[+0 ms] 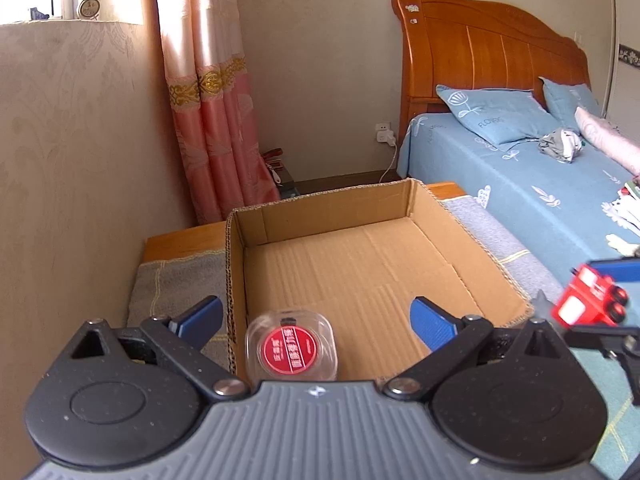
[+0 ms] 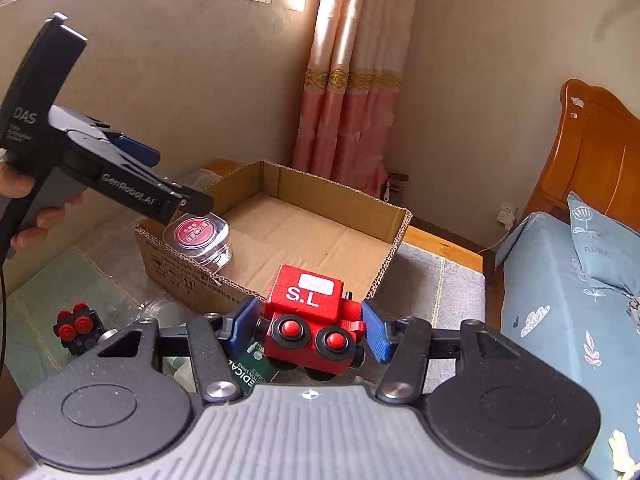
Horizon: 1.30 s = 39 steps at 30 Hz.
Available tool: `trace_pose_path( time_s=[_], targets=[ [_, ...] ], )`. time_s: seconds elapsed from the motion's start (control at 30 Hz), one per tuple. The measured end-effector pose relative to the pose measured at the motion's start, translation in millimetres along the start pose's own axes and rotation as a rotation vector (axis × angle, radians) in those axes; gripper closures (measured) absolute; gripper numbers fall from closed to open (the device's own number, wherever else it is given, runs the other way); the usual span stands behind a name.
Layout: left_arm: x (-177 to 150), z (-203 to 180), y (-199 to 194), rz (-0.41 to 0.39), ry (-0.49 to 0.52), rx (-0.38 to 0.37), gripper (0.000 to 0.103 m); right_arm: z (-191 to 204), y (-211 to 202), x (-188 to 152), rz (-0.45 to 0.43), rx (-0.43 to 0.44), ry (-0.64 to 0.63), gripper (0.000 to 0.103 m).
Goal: Organize rigid objects
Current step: 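Carry the container into the cardboard box with left tool while right tool drops the train there, then move left tool toward the black red-wheeled toy while right tool approaches the white correction tape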
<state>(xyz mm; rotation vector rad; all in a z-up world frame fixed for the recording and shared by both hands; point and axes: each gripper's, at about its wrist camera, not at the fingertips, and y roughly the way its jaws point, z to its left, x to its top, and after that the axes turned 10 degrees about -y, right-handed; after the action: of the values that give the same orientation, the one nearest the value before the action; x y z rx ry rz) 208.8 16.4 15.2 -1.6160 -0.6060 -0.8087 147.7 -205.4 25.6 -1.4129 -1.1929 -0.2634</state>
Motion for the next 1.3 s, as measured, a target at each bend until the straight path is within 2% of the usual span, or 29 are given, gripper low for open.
trace_pose_path(
  time_s=[0.17,0.37,0.67,0.93,0.97,1.03,1.07,1.1,1.3],
  targets=[
    [-9,4,-29,-0.05,-0.047,-0.005,0.002,-8,10,14,0.0,0.01,0.011,0.042],
    [-28,12,-52,-0.085,-0.107,0.026,0.002,-15,32,37,0.015,0.024,0.013,0.042],
    [-54,32,-58,-0.06,-0.199,0.137,0.002,-30,78,74,0.061,0.033,0.014,0.042],
    [-76,42,-72,-0.048,-0.257,0.164,0.002,-46,133,104,0.122,0.007,0.037,0.042],
    [-78,43,-74,-0.047,-0.254,0.169,0.002,-47,140,107,0.128,0.003,0.036,0.041],
    [-80,43,-75,-0.045,-0.249,0.184,0.002,-49,151,110,0.133,-0.007,0.022,0.021],
    [-80,43,-75,-0.042,-0.248,0.185,0.002,-50,155,110,0.137,-0.023,0.023,0.005],
    [-80,44,-75,-0.039,-0.248,0.18,0.002,-50,156,110,0.135,-0.038,0.027,0.0],
    [-80,41,-71,-0.029,-0.236,0.167,0.002,-52,150,99,0.139,-0.026,0.045,0.0]
  ],
)
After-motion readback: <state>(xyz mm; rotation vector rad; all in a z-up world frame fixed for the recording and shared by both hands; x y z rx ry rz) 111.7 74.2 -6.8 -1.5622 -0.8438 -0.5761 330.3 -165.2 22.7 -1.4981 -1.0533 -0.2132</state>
